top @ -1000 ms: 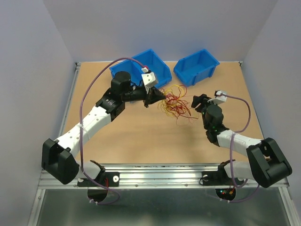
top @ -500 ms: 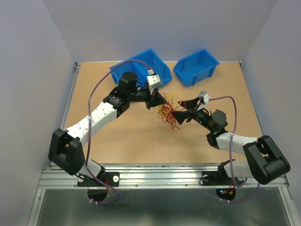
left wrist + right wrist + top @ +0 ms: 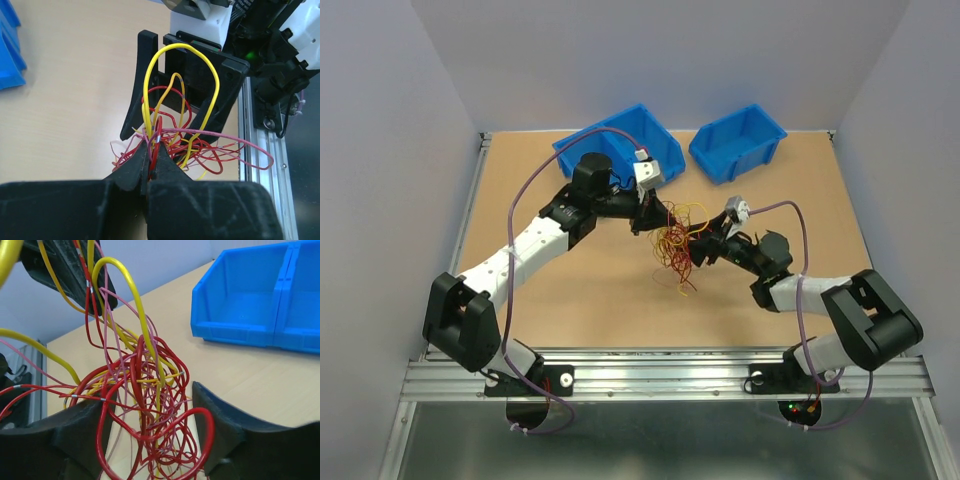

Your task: Untangle the cables

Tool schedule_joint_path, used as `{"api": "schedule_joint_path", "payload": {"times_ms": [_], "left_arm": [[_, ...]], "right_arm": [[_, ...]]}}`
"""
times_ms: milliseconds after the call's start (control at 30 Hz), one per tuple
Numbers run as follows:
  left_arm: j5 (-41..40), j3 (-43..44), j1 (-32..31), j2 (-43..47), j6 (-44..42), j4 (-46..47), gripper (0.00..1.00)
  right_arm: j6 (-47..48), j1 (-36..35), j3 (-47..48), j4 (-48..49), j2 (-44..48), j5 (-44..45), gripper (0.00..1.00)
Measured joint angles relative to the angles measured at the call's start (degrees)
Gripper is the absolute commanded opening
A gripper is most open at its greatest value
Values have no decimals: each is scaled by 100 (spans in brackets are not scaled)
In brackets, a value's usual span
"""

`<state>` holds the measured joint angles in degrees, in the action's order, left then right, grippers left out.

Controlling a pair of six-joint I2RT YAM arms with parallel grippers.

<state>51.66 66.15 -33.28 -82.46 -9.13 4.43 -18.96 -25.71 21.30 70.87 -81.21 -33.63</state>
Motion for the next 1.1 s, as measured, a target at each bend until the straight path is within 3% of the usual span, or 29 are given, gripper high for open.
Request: {"api": "schedule_joint_path", "payload": {"times_ms": [67, 133, 233, 300, 600, 700, 767, 867, 1033, 1100], "left_arm": [[94, 22, 0, 0, 7, -46, 0], [136, 46, 0, 0, 7, -63, 0], [46, 63, 0, 2, 7, -87, 0], [-225, 63, 33, 24, 46, -79, 0], [-1582, -557, 457, 890, 686, 621, 0], [-2319, -846, 581, 1320, 791, 837, 0], [-2741, -984, 789, 1615, 861, 935, 0], [-3335, -1110, 909, 1987, 953, 1121, 0], [-3602, -1257, 898, 2321, 984, 1215, 0], [-3801, -1320, 898, 2404, 960, 1233, 0]], "right_arm": [[-24, -35, 33, 74, -52, -7, 30], [-20, -63, 87, 153, -131, 2, 16], [-70, -66, 96, 164, -151, 109, 12], [-87, -68, 92, 155, -131, 485, 1], [-520, -367, 28, -629, 931, 3705, 1], [-688, -319, 11, -1386, 1215, 5414, 7], [-776, -219, -68, -1718, 1338, 6142, 23], [-890, -118, -201, -2208, 1600, 6961, 24], [-1167, -7, -251, -2726, 2109, 7663, 25], [-1303, 15, -251, -2940, 2212, 7882, 71]]}}
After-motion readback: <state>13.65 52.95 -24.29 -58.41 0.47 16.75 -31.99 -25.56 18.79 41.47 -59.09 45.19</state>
